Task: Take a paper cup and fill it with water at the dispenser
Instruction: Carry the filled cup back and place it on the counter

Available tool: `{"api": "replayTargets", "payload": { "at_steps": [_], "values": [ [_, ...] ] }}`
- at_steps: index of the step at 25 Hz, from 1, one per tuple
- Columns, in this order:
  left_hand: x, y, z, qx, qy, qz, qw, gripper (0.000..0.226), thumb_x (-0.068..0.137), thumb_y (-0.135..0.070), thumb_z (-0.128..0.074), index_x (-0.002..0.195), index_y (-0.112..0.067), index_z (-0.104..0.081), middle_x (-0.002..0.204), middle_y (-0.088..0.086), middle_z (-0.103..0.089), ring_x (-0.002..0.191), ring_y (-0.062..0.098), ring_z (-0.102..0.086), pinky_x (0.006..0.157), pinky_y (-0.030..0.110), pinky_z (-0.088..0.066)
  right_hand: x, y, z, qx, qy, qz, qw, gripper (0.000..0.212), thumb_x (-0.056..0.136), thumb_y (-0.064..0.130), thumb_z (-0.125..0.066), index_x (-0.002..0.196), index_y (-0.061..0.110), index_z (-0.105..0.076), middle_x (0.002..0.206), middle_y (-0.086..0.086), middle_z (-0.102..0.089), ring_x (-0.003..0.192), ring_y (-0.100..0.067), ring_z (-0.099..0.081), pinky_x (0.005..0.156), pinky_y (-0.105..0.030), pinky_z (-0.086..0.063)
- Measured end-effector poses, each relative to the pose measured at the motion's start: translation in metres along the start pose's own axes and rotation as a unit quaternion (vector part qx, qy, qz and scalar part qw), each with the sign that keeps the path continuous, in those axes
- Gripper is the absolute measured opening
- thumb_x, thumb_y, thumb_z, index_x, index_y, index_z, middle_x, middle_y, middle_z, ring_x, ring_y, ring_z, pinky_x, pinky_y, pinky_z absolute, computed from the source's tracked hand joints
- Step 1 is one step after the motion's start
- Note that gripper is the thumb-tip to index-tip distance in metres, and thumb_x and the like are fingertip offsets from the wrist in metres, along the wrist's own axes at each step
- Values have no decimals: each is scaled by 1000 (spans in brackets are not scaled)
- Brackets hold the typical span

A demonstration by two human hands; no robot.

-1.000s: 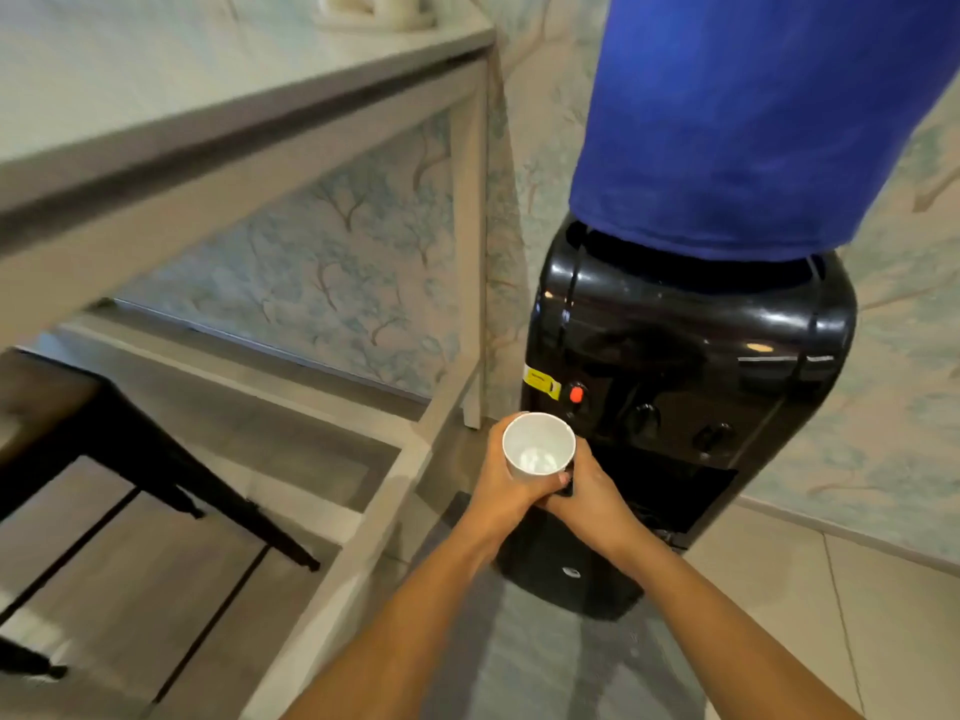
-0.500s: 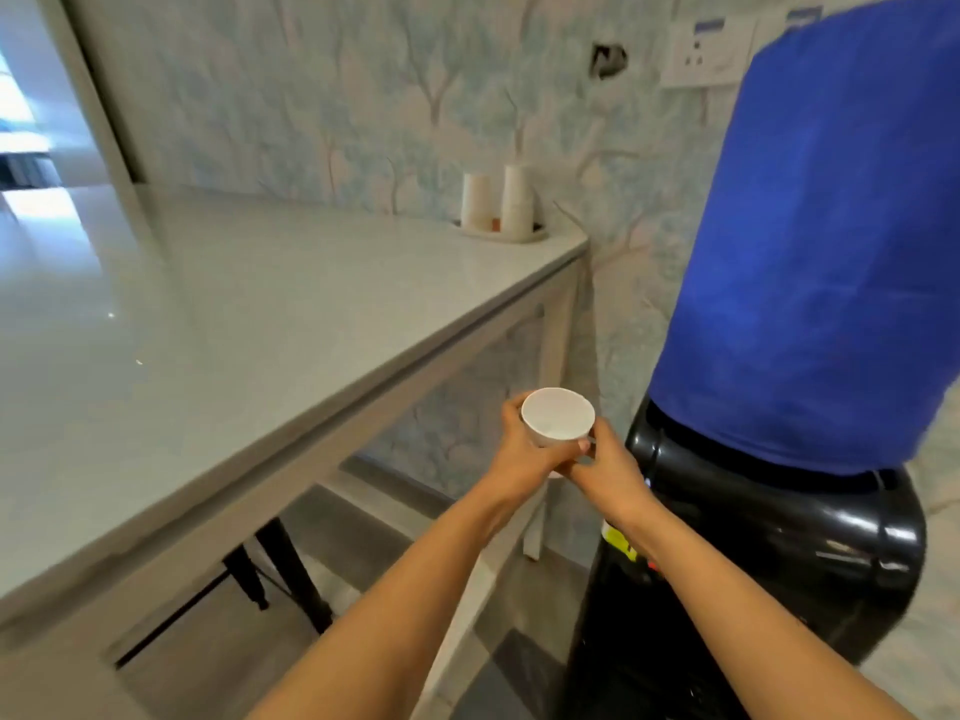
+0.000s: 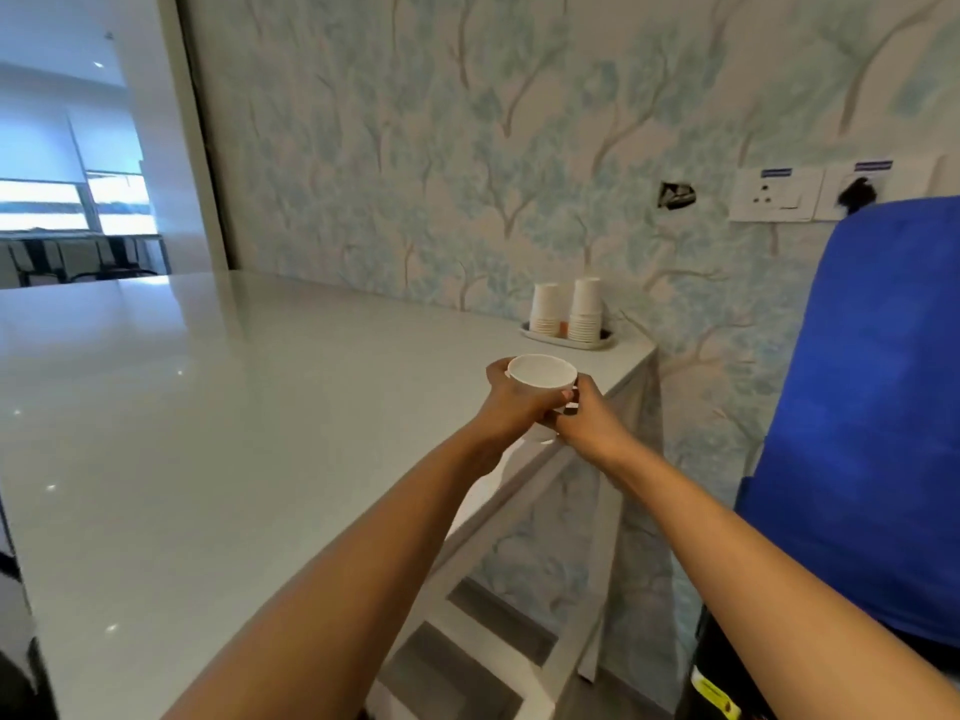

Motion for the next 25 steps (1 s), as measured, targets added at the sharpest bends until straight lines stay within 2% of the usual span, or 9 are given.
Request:
{"api": "replayTargets", "payload": {
  "at_steps": [3,6,10,14,18,20,23,25],
  "values": [
    [16,2,43,17,-21,16,1000,80,76,-20,-73,135,-14,-20,128,11,-44,111,22,-48,87,27,-47,22,12,-29,2,11,-8,1000,61,82,22,-67,133,17,-35,131,-8,-52,109,-22,-53,88,-36,-49],
    [29,12,78,14,-41,25,999,77,76,-18,-73,136,-9,-26,133,13,-45,116,25,-48,94,33,-46,38,17,-58,19,31,-12,999,62,82,22,-67,134,17,-33,132,-9,-51,107,-21,-52,83,-30,-45],
    [42,35,110,17,-58,40,997,72,75,-17,-74,133,-8,-32,128,10,-49,111,23,-50,90,33,-48,55,10,-93,28,67,-25,997,66,82,25,-68,137,18,-31,132,-10,-51,108,-22,-51,83,-29,-44],
    [50,54,130,23,-81,48,995,70,75,-18,-73,133,-8,-36,130,15,-50,116,28,-50,101,42,-45,67,3,-116,22,81,-29,996,66,82,24,-68,137,17,-31,133,-10,-51,109,-22,-51,87,-33,-46],
    [51,64,145,28,-107,44,993,72,75,-24,-73,134,-11,-35,132,12,-48,117,27,-48,100,40,-46,74,1,-132,21,97,-27,995,65,84,21,-66,138,16,-29,135,-11,-50,106,-20,-50,83,-29,-45],
    [51,66,152,31,-117,41,992,74,74,-27,-74,134,-12,-34,133,11,-48,116,25,-48,97,39,-47,74,2,-139,36,104,-30,993,63,86,19,-64,138,16,-29,129,-7,-53,99,-17,-52,72,-20,-48],
    [53,69,155,27,-116,40,992,75,73,-30,-75,133,-15,-33,134,8,-47,110,19,-47,84,29,-44,72,-2,-144,103,114,-44,987,60,86,12,-63,136,16,-31,100,8,-52,79,-4,-52,43,-6,-45],
    [53,71,154,29,-118,42,992,77,73,-33,-75,134,-17,-32,135,8,-45,108,18,-46,83,28,-41,71,-4,-145,108,118,-45,986,60,87,11,-62,137,16,-30,100,6,-49,78,0,-49,40,-3,-42]
  ]
}}
Point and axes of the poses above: each hand's wrist, its own x-axis towards the middle knuckle, its own z-axis out of the back of the hand, y = z × x, the point moved 9 cm from there along x, towards the middle knuckle
